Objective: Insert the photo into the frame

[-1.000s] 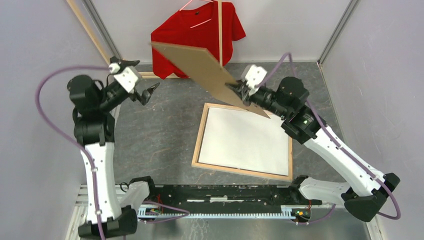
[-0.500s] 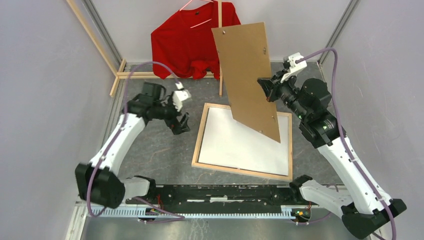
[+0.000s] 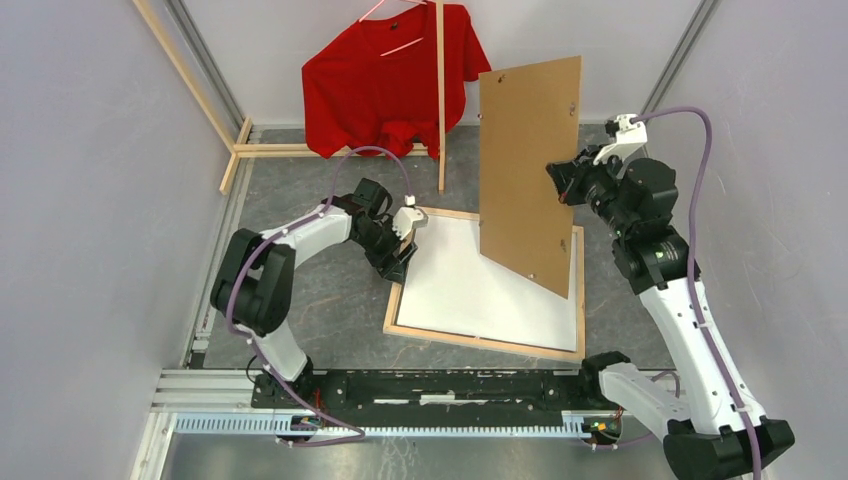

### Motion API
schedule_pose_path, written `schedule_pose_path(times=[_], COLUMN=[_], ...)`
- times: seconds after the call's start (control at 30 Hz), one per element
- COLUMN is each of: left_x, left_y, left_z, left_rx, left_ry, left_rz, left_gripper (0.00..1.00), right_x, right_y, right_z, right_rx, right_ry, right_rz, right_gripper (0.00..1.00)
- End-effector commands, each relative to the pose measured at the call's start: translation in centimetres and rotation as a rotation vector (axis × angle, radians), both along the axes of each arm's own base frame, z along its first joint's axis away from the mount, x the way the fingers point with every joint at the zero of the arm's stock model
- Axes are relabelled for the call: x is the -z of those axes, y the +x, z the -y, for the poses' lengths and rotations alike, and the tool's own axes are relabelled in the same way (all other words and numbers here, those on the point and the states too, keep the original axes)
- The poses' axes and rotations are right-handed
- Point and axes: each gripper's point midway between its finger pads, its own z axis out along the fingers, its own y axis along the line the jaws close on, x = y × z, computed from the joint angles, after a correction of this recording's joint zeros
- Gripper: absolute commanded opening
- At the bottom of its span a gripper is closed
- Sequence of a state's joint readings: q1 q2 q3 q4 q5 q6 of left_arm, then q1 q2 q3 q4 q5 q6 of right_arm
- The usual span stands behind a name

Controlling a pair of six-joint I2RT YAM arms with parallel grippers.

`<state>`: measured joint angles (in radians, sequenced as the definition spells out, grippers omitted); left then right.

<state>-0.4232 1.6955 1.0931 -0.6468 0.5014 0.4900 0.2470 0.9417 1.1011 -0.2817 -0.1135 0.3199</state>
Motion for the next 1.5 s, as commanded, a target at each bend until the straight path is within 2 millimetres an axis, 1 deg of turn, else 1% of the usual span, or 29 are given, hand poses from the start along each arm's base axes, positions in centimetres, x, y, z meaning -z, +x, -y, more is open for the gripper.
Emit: schedule_pose_path(times=[0.0,0.1,0.2,0.23,0.27,0.3,0.33,0.37,0.4,0.43,0.5,0.57,0.67,0.7,0.77,0.83,0.97,1.03,1.13,1.23,1.37,1.47], left_x=[0.2,1.3,2.5,2.8,3.0,3.2,3.3,3.4,3.3,3.3,3.2,3.3,3.4,3.5,3.6,3.7,3.4,3.1,3.1,3.3,3.0,2.7], left_y=[1.0,1.3,1.5,1.6,1.7,1.7,1.7,1.8,1.7,1.8,1.7,1.6,2.3,3.0,4.3,5.6,7.7,8.3,8.7,9.1,9.8,10.6], left_z=[2.1,2.4,2.3,2.2,2.1,2.1,2.0,1.9,2.0,1.8,1.5,0.9,-0.5,-1.1,-2.3,-3.8,-7.0,-8.5,-10.5,-12.0,-12.5,-12.3], left_rx=[-0.032,-0.030,-0.025,-0.024,-0.024,-0.023,-0.023,-0.023,-0.022,-0.025,-0.026,-0.022,-0.019,-0.024,-0.049,-0.083,-0.154,-0.160,-0.142,-0.094,-0.001,0.061], left_ry=[-0.061,-0.047,-0.019,-0.009,-0.003,0.003,0.006,0.009,0.010,0.014,0.026,0.051,0.108,0.139,0.182,0.224,0.250,0.263,0.296,0.328,0.337,0.334], left_rz=[-0.035,-0.047,-0.054,-0.053,-0.052,-0.053,-0.050,-0.047,-0.045,-0.041,-0.031,-0.008,0.055,0.090,0.126,0.138,0.151,0.171,0.209,0.237,0.289,0.330], left_gripper=[0.77,0.70,0.59,0.54,0.51,0.48,0.45,0.42,0.37,0.35,0.34,0.31,0.29,0.29,0.25,0.21,0.19,0.14,0.13,0.15,0.16,0.16], right_x=[-6.2,-6.4,-6.8,-6.9,-7.2,-7.3,-7.2,-7.6,-7.5,-7.6,-7.3,-6.9,-6.4,-6.3,-6.2,-6.1,-5.9,-5.5,-5.2,-5.0,-4.4,-3.2], right_y=[0.1,0.6,0.9,0.8,0.9,1.0,1.0,1.0,1.1,1.1,1.2,1.4,1.5,1.5,1.5,1.6,1.6,1.7,1.7,1.7,1.6,1.7], right_z=[-0.1,0.5,1.4,1.3,2.0,2.2,2.3,2.4,2.3,2.3,2.1,2.0,1.9,1.9,1.9,1.8,1.8,1.8,1.6,1.3,1.0,0.9], right_rx=[-0.053,-0.076,-0.092,-0.108,-0.100,-0.099,-0.102,-0.109,-0.114,-0.119,-0.132,-0.137,-0.142,-0.142,-0.144,-0.147,-0.150,-0.149,-0.159,-0.180,-0.191,-0.189], right_ry=[0.132,0.193,0.254,0.272,0.288,0.305,0.318,0.328,0.336,0.343,0.358,0.368,0.379,0.381,0.385,0.389,0.392,0.399,0.426,0.450,0.454,0.460], right_rz=[0.155,0.127,0.120,0.120,0.136,0.139,0.132,0.152,0.151,0.155,0.148,0.136,0.130,0.129,0.127,0.124,0.126,0.116,0.112,0.104,0.076,0.034], right_gripper=[0.00,0.00,0.00,0.00,0.00,0.00,0.00,0.00,0.00,0.00,0.00,0.00,0.00,0.00,0.00,0.00,0.00,0.00,0.00,0.00,0.00,0.00])
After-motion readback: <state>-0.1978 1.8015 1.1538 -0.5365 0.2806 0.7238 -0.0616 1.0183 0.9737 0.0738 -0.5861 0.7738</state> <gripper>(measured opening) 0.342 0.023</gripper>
